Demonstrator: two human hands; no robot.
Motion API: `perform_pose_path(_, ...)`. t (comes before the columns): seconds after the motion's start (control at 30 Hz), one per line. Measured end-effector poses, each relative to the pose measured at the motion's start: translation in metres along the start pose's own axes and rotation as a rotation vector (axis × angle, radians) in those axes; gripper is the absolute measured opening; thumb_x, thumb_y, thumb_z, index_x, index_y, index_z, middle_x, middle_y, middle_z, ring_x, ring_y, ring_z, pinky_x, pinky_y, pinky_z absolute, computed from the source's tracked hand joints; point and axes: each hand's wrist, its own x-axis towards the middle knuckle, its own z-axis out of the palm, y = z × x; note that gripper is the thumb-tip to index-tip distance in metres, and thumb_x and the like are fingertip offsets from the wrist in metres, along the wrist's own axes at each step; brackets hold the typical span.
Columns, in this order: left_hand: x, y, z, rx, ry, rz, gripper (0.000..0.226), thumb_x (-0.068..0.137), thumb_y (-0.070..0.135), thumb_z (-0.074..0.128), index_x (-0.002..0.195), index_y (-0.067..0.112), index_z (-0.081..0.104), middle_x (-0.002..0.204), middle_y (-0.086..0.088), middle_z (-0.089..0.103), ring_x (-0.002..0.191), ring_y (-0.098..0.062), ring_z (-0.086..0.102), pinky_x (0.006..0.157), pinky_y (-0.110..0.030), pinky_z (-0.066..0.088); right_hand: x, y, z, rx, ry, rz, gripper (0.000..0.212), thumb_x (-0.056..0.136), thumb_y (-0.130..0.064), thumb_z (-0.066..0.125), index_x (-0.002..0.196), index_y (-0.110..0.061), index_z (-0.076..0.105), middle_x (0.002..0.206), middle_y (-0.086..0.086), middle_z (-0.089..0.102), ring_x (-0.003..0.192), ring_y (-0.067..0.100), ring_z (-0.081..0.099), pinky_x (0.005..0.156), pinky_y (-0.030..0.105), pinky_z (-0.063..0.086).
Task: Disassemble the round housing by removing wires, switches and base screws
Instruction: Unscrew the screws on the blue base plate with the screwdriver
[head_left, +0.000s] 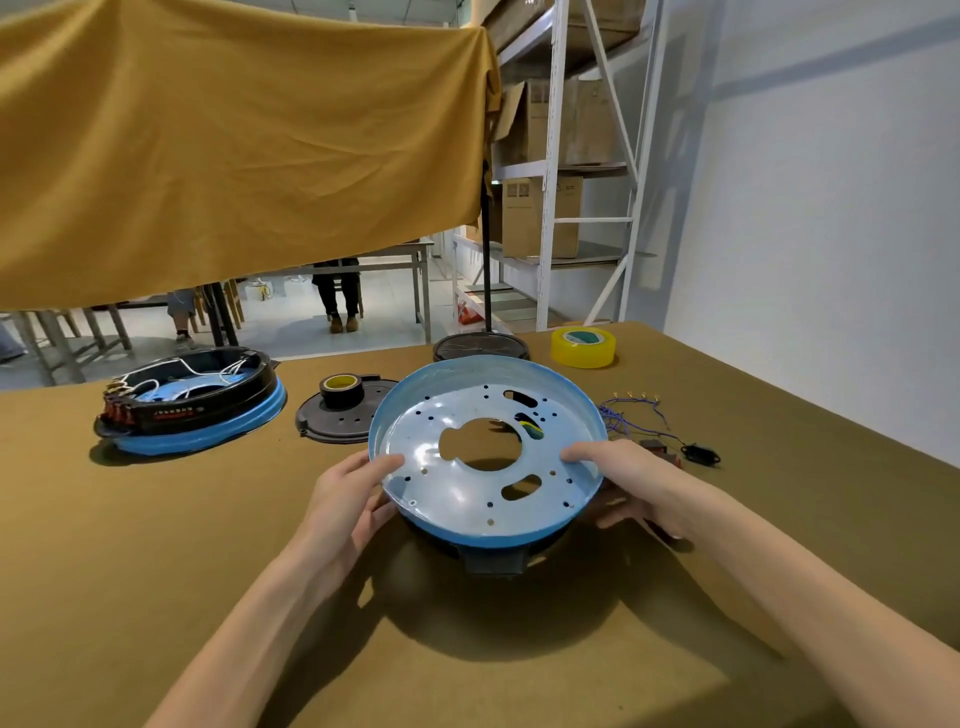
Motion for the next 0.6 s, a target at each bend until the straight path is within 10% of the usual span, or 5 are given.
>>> perform_pose_path(0.3,-0.006,0.008,-0.005,0.041,-0.239,-0.183,0.047,0.069,0.051,0.082,0.108,0.044,0.057,0.117,0.0,0.062,0.119,-0.025,0.057,0.101,-0.045,0.053,-0.006,0.007,0.002,0.253,-0.078,0.082,0.038,0.098,-0.015,0.064,0.131,-0.015,0.047,0.095,0.018,0.075,0.068,0.028,0.076,0.058,0.035,0.061)
perform_pose_path(0.6,-0.004,-0.005,0.0,-0.018,-0.172,-0.24,0.055,0.062,0.031,0.089,0.108,0.024,0.06,0.115,-0.015,0.065,0.095,-0.032,0.077,0.072,-0.04,0.064,-0.009,0.013,0.002,0.184,-0.034,-0.047,0.032,0.1,-0.027,0.062,0.129,-0.021,0.05,0.1,0.012,0.078,0.076,0.032,0.077,0.059,0.038,0.062)
